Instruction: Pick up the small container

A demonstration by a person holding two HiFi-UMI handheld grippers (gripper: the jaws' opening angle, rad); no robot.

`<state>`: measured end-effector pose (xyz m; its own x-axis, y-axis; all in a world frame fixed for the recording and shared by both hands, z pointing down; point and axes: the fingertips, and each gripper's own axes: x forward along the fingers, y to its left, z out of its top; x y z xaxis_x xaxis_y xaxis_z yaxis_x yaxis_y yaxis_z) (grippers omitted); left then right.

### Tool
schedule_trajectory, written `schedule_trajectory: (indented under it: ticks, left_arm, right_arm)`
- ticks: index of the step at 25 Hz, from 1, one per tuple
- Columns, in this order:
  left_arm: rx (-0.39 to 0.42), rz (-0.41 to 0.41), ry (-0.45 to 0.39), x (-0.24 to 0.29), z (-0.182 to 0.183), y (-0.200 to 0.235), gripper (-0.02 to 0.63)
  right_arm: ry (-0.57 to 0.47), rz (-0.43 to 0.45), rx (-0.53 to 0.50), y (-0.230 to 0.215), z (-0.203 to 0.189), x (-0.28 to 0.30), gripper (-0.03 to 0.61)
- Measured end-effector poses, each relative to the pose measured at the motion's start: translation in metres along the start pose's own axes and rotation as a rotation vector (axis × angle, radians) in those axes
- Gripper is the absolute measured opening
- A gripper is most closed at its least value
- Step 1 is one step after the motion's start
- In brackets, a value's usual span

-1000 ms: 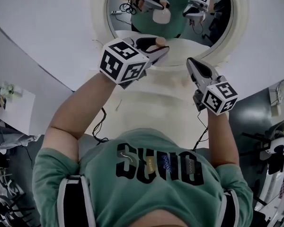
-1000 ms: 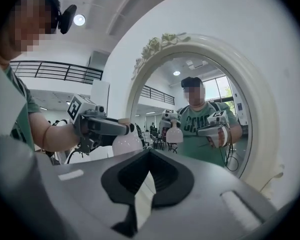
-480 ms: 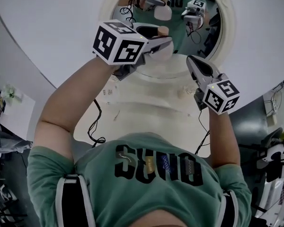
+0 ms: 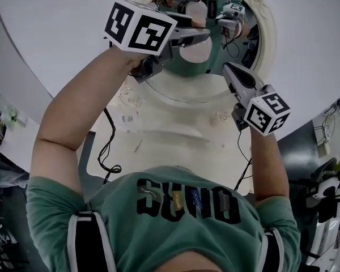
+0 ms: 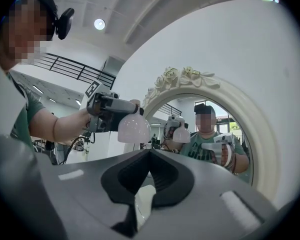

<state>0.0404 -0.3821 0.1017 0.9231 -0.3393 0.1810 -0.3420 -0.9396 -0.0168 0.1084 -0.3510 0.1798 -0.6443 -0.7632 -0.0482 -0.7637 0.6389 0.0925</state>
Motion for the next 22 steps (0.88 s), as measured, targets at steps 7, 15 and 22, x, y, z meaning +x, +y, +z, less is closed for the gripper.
schedule_trajectory:
  ticks: [7, 15, 22]
  left_arm:
    - [0.0, -0.006, -0.005, -0.004, 0.011, 0.002, 0.143]
    - [0.009, -0.005, -0.001, -0.005, 0.012, 0.001, 0.143]
    - [0.009, -0.006, 0.006, -0.005, 0.012, 0.002, 0.143]
  right_arm:
    - [-0.019, 0.011, -0.019, 0.005, 0.016, 0.005, 0.009]
    - [-0.035, 0.011, -0.029, 0.005, 0.023, 0.004, 0.009]
    - [-0.036, 0.008, -0.019, 0.003, 0.025, 0.006, 0.009]
